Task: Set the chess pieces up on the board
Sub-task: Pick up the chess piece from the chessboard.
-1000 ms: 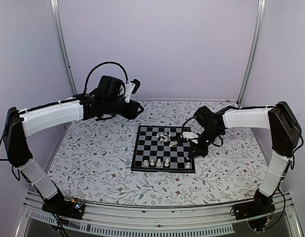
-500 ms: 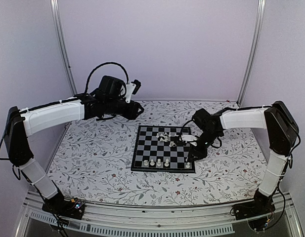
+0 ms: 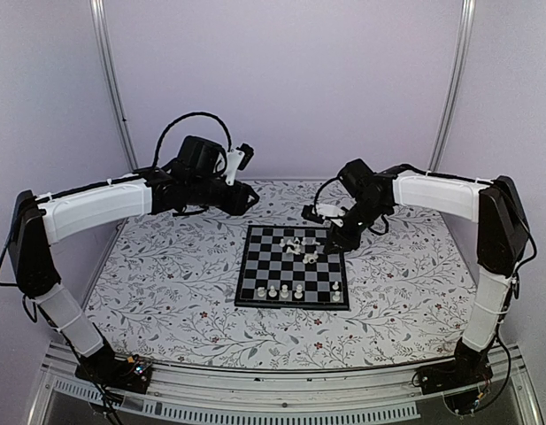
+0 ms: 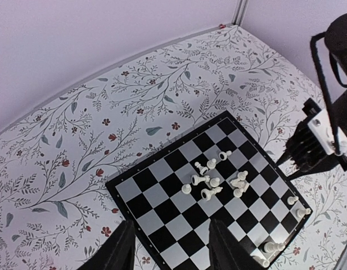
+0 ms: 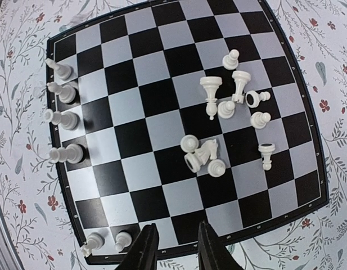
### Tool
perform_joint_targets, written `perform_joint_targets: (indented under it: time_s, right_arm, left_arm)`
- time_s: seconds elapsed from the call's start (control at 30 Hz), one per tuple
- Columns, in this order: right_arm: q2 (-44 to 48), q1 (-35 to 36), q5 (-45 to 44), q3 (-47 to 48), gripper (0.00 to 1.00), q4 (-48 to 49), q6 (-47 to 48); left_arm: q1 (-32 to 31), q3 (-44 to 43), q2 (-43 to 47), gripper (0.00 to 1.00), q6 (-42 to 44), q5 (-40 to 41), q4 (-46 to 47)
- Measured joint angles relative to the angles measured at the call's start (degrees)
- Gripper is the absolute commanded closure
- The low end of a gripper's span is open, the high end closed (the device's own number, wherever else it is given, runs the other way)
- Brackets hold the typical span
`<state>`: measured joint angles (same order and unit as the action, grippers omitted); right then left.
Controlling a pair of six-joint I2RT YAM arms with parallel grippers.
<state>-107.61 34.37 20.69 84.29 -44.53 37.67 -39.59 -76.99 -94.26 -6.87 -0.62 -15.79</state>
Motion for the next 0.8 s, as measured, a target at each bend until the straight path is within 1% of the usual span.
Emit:
perform_joint_targets:
  time_s: [0.1, 0.33, 0.63, 0.8]
  right_arm:
    - [-3.76, -0.04, -0.96, 3.02, 0.78, 0.87, -0.92]
    - [-11.58, -0.04, -3.06, 6.93, 0.76, 1.31, -2.54]
    - [-14.16, -0.04, -3.23, 10.34, 0.76, 1.36, -3.13]
    - [-15.98, -0.04, -3.45, 11.28, 0.79, 1.53, -3.45]
  left_arm:
    - [0.0, 0.0, 0.0, 0.53, 0.0, 0.02, 0.0]
    - [0.0, 0.0, 0.0, 0.53, 0.0, -0.04, 0.0]
    - [0.0, -0.02, 0.0, 0.53, -0.02, -0.37, 0.0]
    - [0.0, -0.02, 0.0, 0.53, -0.02, -0.52, 0.0]
